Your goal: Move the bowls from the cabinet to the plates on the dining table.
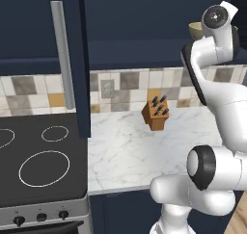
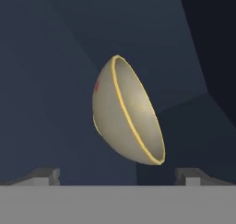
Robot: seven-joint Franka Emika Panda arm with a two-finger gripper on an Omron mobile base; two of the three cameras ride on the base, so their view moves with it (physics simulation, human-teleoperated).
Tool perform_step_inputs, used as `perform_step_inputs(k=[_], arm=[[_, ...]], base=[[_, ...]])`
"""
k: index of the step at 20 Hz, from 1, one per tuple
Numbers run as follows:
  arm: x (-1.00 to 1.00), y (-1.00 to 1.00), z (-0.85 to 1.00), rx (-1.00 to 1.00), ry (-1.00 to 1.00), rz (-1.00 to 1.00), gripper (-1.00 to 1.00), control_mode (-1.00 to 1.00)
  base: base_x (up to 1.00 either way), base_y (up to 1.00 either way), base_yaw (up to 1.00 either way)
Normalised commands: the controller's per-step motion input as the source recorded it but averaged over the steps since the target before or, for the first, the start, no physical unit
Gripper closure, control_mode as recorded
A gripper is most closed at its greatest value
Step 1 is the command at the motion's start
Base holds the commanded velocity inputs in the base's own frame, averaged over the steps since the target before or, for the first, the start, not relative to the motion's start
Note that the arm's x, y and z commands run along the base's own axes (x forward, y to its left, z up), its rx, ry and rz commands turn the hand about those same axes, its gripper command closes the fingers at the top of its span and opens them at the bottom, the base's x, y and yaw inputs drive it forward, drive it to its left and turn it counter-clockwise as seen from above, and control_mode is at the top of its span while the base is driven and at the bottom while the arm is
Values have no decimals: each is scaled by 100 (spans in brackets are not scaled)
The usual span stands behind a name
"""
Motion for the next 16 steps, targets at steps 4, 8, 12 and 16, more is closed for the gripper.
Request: perform_step_inputs(k=[4,8,12,16], arm=[[31,-11,-7,0,2,0,-100,-100],[29,-10,-7,0,2,0,-100,-100],[28,-11,-4,0,1,0,-100,-100],[31,-10,-5,0,2,0,-100,-100]], base=[[0,0,0],[0,0,0],[0,0,0],[0,0,0]])
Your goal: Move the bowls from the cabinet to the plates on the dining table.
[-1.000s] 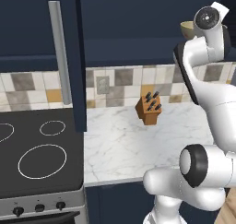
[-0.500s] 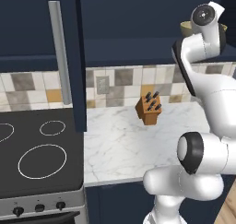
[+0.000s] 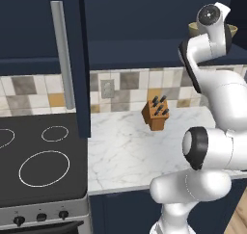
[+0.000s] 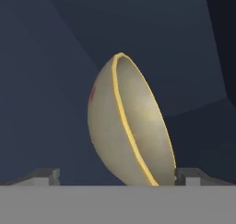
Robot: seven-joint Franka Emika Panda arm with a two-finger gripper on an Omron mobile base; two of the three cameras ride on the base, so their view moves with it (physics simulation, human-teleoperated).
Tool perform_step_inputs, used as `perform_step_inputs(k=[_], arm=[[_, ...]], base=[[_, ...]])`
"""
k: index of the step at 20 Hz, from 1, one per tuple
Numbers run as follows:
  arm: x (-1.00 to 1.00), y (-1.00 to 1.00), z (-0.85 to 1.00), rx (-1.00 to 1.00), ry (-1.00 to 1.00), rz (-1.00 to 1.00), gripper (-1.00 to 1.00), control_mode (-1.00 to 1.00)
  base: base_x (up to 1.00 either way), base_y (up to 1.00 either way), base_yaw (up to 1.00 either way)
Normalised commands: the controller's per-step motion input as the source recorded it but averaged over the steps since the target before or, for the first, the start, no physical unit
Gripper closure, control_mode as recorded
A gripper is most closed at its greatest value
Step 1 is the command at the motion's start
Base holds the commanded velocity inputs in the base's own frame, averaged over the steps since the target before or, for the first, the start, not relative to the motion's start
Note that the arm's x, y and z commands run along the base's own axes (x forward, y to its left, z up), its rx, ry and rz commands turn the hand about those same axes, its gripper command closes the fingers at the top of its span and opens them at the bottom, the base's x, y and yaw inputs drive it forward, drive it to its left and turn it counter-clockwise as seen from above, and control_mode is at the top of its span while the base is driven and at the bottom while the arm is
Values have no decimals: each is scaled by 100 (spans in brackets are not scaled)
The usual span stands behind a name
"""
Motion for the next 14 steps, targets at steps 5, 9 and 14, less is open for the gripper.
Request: perform_step_inputs(k=[5,9,14], arm=[[31,-9,-3,0,1,0,-100,-100],[30,-8,0,0,1,0,-100,-100],[27,-7,-1,0,0,-1,-100,-100]], base=[[0,0,0],[0,0,0],[0,0,0]])
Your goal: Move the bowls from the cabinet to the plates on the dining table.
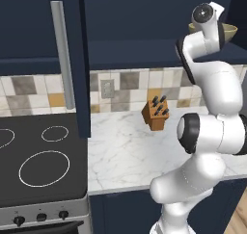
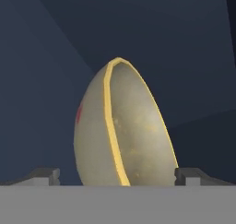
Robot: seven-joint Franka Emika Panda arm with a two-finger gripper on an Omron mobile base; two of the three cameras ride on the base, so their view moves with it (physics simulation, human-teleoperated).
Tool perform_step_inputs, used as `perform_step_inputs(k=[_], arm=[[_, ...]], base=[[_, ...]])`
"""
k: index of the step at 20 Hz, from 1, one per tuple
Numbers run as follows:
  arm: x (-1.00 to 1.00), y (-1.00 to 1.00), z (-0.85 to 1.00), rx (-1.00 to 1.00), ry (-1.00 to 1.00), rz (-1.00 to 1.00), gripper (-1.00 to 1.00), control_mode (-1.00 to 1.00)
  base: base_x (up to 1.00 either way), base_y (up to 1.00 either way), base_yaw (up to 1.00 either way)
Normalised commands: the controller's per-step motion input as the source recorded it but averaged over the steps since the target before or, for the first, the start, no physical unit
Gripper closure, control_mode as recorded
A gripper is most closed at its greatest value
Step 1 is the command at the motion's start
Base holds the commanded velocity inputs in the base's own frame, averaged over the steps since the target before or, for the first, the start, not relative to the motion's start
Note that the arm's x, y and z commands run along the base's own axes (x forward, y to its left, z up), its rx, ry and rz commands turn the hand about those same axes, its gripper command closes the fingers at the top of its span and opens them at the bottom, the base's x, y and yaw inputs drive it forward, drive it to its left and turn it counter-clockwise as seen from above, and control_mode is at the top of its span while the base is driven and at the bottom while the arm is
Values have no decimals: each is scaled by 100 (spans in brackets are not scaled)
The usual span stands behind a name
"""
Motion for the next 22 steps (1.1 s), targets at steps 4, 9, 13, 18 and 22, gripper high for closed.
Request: perform_step_inputs(k=[4,9,13,18,22], arm=[[25,-9,-1,0,0,0,-100,-100],[25,-9,-6,0,2,0,-100,-100],[25,-11,-15,0,5,0,-100,-100],[19,-15,-22,0,3,0,-100,-100],[4,-24,-45,0,3,0,-100,-100]], base=[[0,0,0],[0,0,0],[0,0,0],[0,0,0],[0,0,0]])
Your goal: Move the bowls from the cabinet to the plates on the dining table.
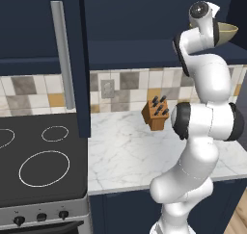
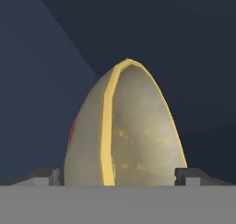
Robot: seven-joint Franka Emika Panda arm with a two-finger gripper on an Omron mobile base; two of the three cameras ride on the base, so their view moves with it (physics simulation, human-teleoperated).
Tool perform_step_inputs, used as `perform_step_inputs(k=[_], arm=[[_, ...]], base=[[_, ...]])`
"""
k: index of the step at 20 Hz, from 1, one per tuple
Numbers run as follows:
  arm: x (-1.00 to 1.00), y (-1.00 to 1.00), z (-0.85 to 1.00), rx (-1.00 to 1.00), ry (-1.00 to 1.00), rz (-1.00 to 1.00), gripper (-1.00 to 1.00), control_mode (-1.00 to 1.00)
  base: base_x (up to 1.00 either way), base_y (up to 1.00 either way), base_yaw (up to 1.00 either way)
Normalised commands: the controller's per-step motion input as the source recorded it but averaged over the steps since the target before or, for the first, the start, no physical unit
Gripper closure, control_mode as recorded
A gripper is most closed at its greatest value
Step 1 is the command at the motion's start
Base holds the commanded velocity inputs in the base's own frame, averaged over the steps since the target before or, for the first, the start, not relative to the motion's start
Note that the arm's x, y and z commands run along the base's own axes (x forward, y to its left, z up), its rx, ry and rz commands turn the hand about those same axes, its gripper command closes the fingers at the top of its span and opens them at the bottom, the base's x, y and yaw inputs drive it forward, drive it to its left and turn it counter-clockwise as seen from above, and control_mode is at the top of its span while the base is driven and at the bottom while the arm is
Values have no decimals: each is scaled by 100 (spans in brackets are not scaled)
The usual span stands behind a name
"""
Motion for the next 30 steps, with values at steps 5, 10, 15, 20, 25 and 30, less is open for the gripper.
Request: perform_step_inputs(k=[5,10,15,20,25,30], arm=[[0,-26,-63,0,0,0,-100,-100],[0,-23,-63,0,0,0,-100,-100],[-3,-17,-62,3,1,0,-100,-100],[-3,-15,-57,6,2,0,-100,-100],[0,-12,-56,6,4,0,-100,-100],[0,-8,-66,6,11,0,100,-100]], base=[[0,0,0],[0,0,0],[0,0,0],[0,0,0],[0,0,0],[0,0,0]])
